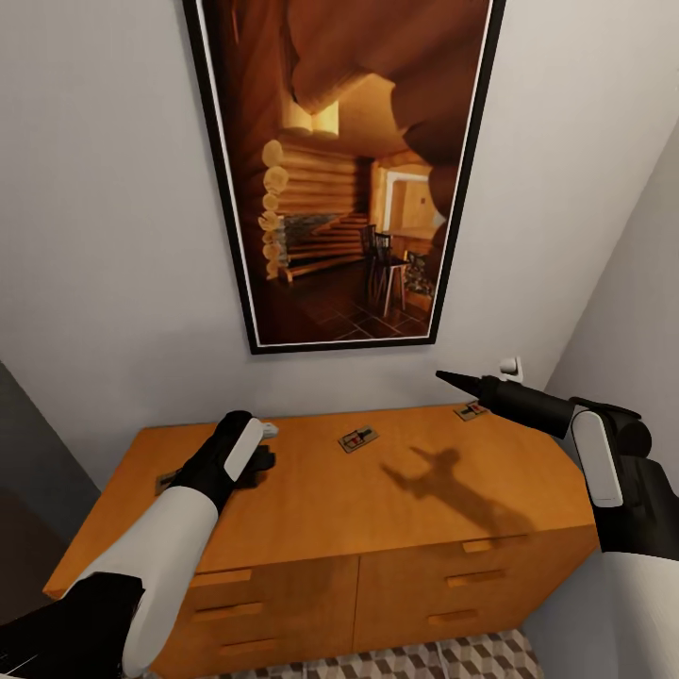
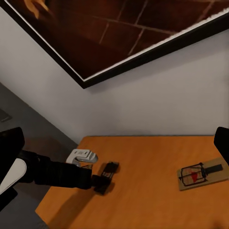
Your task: Take the four mousetraps from the cabinet in the bathroom and place them on the bathroom floor. Make sure all four end up on the same floor surface, and ensure that at least two of them are either under or directly next to the same bathroom sink.
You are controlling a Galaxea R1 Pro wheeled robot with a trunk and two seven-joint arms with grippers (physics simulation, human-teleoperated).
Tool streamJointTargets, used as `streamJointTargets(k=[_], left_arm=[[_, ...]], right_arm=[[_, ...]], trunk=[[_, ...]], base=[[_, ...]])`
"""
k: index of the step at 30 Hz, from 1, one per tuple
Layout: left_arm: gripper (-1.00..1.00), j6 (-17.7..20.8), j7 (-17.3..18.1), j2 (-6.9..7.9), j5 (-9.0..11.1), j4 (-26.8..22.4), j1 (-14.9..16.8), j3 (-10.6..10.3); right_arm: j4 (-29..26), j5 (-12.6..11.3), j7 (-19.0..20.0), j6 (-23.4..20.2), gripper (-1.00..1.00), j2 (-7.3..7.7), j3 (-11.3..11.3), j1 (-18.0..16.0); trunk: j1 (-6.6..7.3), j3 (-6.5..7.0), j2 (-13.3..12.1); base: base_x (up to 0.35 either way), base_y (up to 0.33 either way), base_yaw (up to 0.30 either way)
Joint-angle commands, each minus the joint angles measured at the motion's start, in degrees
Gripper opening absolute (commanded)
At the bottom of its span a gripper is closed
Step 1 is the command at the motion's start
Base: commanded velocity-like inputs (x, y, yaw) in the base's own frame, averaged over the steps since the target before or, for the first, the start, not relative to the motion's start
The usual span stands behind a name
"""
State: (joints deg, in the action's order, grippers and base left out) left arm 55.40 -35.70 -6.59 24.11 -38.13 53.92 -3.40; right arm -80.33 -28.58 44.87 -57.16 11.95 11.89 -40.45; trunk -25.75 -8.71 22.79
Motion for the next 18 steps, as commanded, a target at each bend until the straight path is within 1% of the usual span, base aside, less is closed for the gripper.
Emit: streamJointTargets(k=[1,3,4,5,6,9,13,18], left_arm=[[1.0,0.1,-0.1,0.04,0.6,0.0,0.0,-0.2],[1.0,0.1,0.9,0.1,0.6,0.1,0.0,-0.2],[1.0,0.1,2.2,0.29,0.6,0.2,0.0,-0.2],[1.0,0.1,2.2,0.29,0.6,0.2,0.0,-0.2],[1.0,0.1,3.5,0.57,0.6,0.2,0.0,-0.2],[1.0,0.1,5.2,0.97,0.5,0.3,0.0,-0.2],[1.0,0.0,6.4,1.35,0.4,0.3,0.0,-0.2],[1.0,-0.4,7.0,1.79,0.3,0.4,0.0,-0.3]], right_arm=[[0.0,0.2,0.3,-0.2,1.0,0.0,0.1,-0.1],[0.0,0.2,0.3,-0.2,1.0,0.0,0.1,-0.1],[0.0,0.2,0.3,-0.2,1.0,0.0,0.1,-0.1],[0.0,0.2,0.3,-0.2,1.0,0.0,0.1,-0.1],[0.0,0.2,0.3,-0.2,1.0,0.0,0.1,-0.1],[0.0,0.2,0.3,-0.2,1.0,0.0,0.1,-0.1],[0.0,0.2,0.3,-0.2,1.0,0.0,0.1,-0.1],[0.1,0.2,0.2,-0.2,1.0,0.0,0.1,-0.1]], trunk=[[-0.04,-0.13,0.1],[-0.04,-0.13,0.1],[-0.04,-0.13,0.1],[-0.04,-0.13,0.1],[-0.04,-0.13,0.1],[-0.04,-0.13,0.1],[-0.04,-0.13,0.1],[-0.04,-0.13,0.1]], base=[[0.007,0.0,0.0],[0.005,0.0,0.0],[0.003,0.0,0.0],[0.003,0.0,0.0],[0.002,0.0,0.0],[0.001,0.0,0.0],[0.0,0.0,0.0],[0.0,0.0,0.0]])
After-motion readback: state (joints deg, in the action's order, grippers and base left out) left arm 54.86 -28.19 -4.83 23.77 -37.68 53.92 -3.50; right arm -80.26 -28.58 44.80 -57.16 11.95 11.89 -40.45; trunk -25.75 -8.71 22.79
